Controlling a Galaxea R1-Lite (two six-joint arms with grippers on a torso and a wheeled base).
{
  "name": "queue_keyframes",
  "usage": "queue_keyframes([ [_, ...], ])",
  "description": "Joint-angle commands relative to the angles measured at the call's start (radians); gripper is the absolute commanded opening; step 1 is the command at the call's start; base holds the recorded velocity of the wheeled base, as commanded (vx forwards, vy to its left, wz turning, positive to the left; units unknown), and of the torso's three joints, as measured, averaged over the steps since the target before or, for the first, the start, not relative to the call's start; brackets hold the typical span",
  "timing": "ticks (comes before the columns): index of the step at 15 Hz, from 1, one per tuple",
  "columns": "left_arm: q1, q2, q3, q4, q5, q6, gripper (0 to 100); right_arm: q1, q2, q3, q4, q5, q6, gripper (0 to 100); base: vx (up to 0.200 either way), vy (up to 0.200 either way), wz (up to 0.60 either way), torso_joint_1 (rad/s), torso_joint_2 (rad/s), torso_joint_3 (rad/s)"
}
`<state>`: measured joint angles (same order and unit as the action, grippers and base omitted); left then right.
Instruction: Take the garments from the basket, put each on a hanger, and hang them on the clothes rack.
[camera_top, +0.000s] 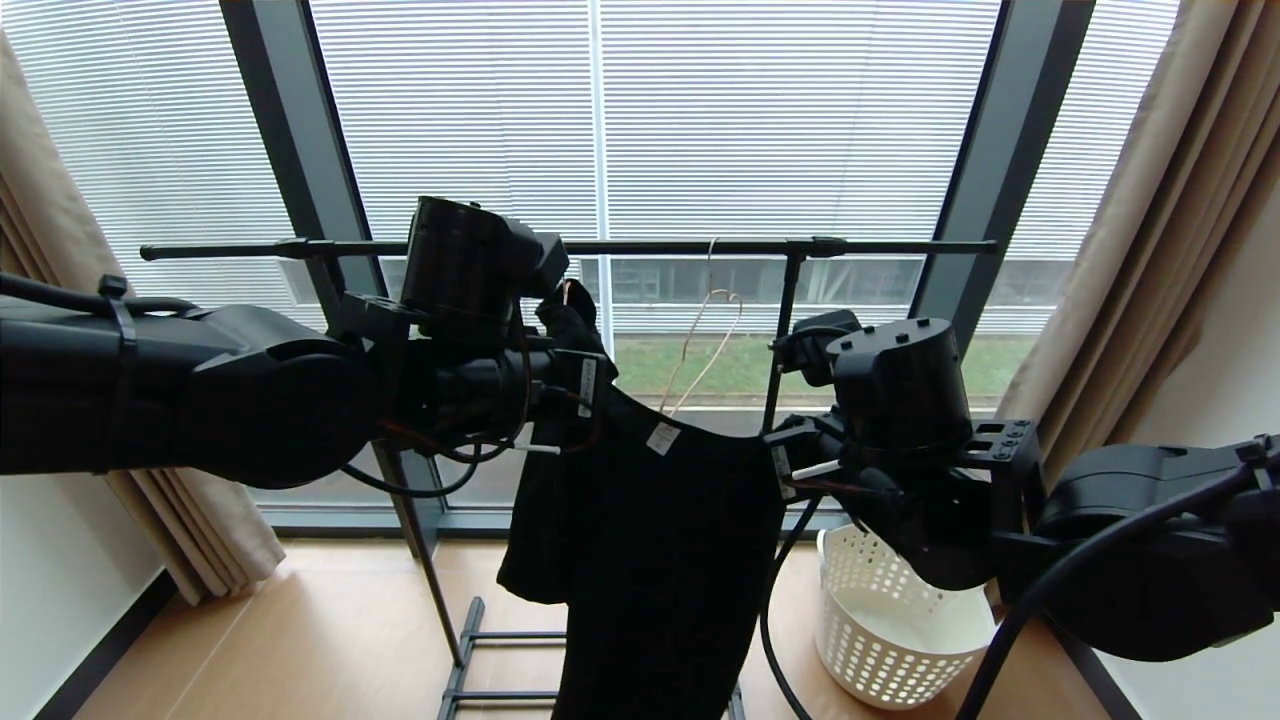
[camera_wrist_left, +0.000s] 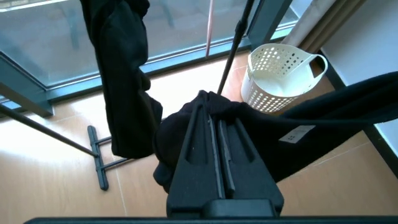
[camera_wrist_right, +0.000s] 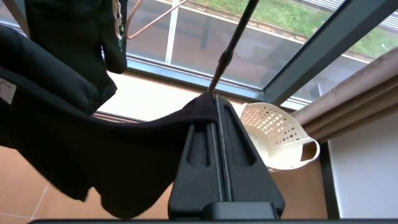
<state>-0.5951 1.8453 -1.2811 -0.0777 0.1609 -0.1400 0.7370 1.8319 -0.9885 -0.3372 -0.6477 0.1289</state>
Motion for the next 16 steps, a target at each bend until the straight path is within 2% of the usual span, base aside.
queue_keyframes([
  [1, -0.002, 0.005, -0.012, -0.002, 0.000, -0.001, 0, -0.001, 0.007, -0.001, 0.000, 0.000, 0.000, 0, 0.000, 0.000, 0.00, 0.000, 0.00, 0.000],
  [4, 0.000, 0.023, -0.072, 0.002, 0.000, 0.000, 0, -0.004, 0.007, 0.002, 0.004, 0.000, -0.002, 0, 0.000, 0.000, 0.00, 0.000, 0.00, 0.000],
  [5, -0.005, 0.038, -0.118, 0.016, 0.002, 0.000, 0, -0.007, 0.007, 0.013, 0.004, 0.000, -0.002, 100, 0.000, 0.000, 0.00, 0.000, 0.00, 0.000],
  [7, -0.017, 0.057, -0.190, 0.075, 0.003, 0.000, 0, -0.007, 0.018, 0.019, 0.007, 0.000, -0.005, 100, 0.000, 0.000, 0.00, 0.000, 0.00, 0.000],
  [9, -0.022, 0.068, -0.224, 0.091, 0.006, -0.001, 0, -0.008, 0.018, 0.050, 0.003, 0.003, -0.038, 100, 0.000, 0.000, 0.00, 0.000, 0.00, 0.000],
  [13, -0.032, 0.072, -0.247, 0.093, 0.029, 0.000, 0, -0.008, -0.003, 0.179, -0.011, 0.154, -0.140, 100, 0.000, 0.000, 0.00, 0.000, 0.00, 0.000],
  [15, -0.034, 0.072, -0.251, 0.093, 0.040, 0.000, 0, 0.007, 0.004, 0.215, -0.065, 0.186, -0.150, 100, 0.000, 0.000, 0.00, 0.000, 0.00, 0.000],
  [16, -0.037, 0.071, -0.253, 0.093, 0.040, 0.000, 0, 0.021, 0.018, 0.261, -0.152, 0.206, -0.195, 100, 0.000, 0.000, 0.00, 0.000, 0.00, 0.000],
])
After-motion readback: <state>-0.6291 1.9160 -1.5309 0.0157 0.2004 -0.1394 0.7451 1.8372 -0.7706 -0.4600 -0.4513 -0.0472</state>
